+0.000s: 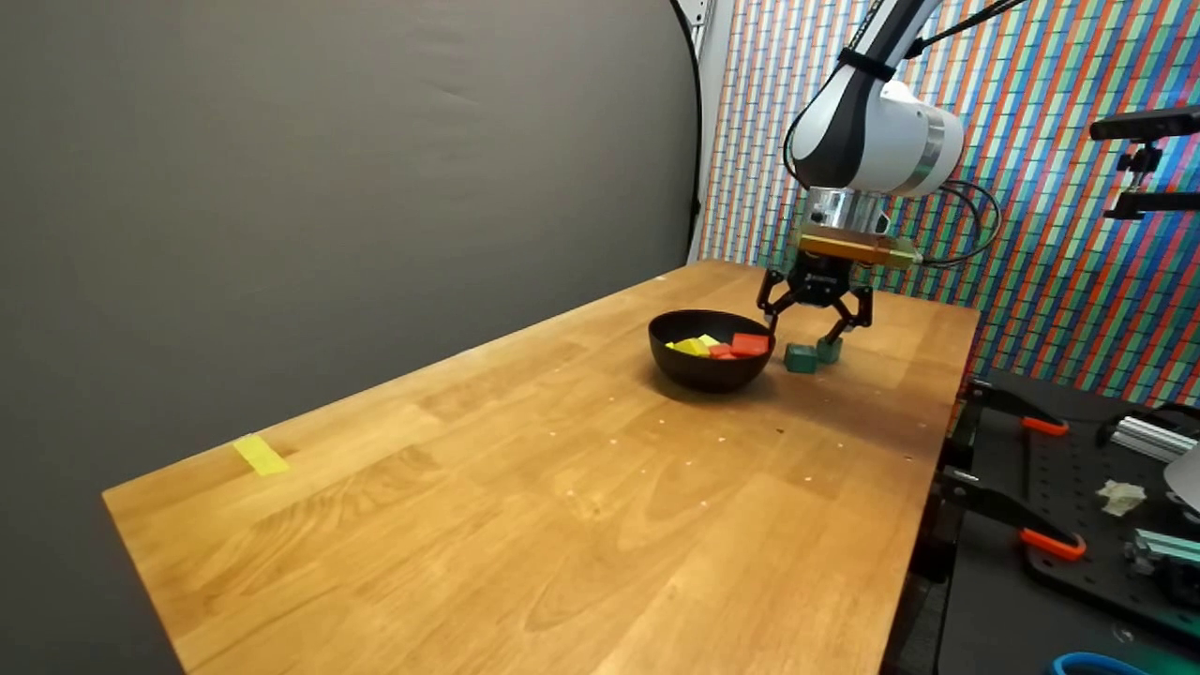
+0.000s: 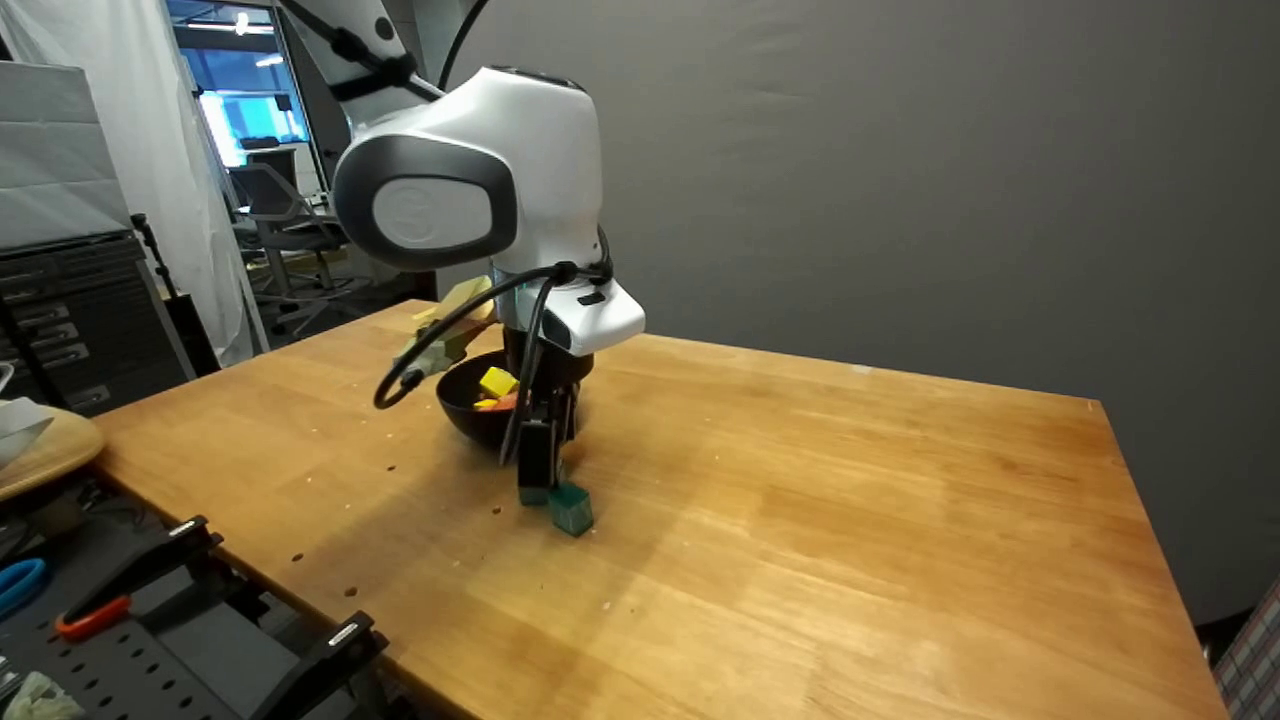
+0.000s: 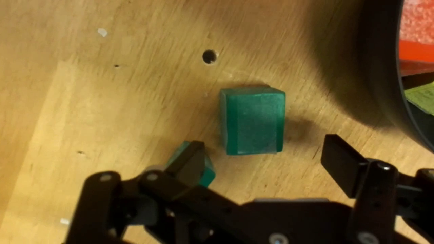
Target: Put all the blocks in the bowl
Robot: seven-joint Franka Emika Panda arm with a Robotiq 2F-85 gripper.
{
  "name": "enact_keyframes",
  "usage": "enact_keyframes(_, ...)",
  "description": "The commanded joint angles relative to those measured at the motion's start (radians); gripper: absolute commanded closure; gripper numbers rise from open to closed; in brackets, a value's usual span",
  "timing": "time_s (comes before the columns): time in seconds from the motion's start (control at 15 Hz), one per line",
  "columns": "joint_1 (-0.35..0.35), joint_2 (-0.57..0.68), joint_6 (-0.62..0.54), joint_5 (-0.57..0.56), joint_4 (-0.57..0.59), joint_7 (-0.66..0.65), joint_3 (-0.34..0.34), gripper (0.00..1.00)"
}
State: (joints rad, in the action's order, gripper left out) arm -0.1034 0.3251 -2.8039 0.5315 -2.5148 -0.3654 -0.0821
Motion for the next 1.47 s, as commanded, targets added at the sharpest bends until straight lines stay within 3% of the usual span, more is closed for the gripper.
enact_keyframes(0.0, 0.038, 0.009, 0.040, -0.094, 0.027, -0.088, -0.040, 0.00)
enact_keyframes(0.27, 0.067, 0.008, 0.102, -0.174, 0.032, -0.168, -0.068, 0.00)
enact_keyframes(0.53, 0.078, -0.024, 0.205, -0.194, 0.027, -0.231, -0.070, 0.11)
enact_keyframes(0.73, 0.082, -0.032, 0.228, -0.203, 0.026, -0.275, -0.074, 0.11)
enact_keyframes(0.87, 0.081, -0.013, 0.212, -0.211, 0.037, -0.293, -0.075, 0.16)
enact_keyframes(1.0, 0.068, 0.003, 0.183, -0.197, 0.049, -0.275, -0.068, 0.39)
enact_keyframes(1.2, 0.047, 0.041, 0.157, -0.171, 0.084, -0.239, -0.055, 0.66)
enact_keyframes(1.33, 0.041, 0.063, 0.144, -0.164, 0.105, -0.233, -0.053, 0.81)
enact_keyframes(1.4, 0.036, 0.064, 0.143, -0.157, 0.110, -0.227, -0.048, 0.82)
